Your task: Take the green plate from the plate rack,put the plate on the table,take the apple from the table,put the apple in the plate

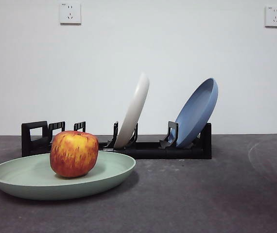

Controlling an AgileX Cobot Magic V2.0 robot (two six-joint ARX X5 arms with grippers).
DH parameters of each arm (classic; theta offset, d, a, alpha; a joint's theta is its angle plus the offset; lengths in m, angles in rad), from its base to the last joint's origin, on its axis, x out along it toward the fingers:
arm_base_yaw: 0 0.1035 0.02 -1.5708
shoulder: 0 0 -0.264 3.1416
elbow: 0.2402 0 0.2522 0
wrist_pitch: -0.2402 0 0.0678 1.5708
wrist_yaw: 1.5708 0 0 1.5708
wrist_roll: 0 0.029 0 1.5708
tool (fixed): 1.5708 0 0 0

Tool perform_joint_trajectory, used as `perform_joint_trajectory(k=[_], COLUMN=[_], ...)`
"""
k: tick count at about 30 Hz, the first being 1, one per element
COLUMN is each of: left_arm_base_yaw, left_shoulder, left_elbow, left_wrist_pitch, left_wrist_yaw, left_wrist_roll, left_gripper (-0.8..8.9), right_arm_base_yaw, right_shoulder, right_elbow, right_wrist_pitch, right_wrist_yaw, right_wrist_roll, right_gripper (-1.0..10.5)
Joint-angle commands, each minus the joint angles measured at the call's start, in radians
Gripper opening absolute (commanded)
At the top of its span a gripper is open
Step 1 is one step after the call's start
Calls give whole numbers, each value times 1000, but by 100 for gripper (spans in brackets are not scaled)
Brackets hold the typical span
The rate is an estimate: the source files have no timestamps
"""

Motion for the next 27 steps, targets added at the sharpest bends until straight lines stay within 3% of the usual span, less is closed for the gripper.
perform_joint_trajectory(k=[1, 4, 12, 27], left_arm_base_yaw=[0, 0, 0, 0], left_shoulder=[1, 1, 2, 2], left_elbow=[-7, -7, -7, -7], left_wrist_pitch=[6, 6, 6, 6], left_wrist_yaw=[1, 1, 1, 1], left_wrist_roll=[15, 15, 15, 15], left_gripper=[-3, -3, -3, -3], right_arm_base_yaw=[0, 0, 0, 0], right_shoulder=[-39, -95, -128, -128], right_elbow=[-13, -13, -13, -13], right_wrist_pitch=[-66, -170, -164, -159], right_wrist_yaw=[21, 22, 18, 29], right_wrist_roll=[-15, -27, -52, -29], right_gripper=[2, 2, 2, 2])
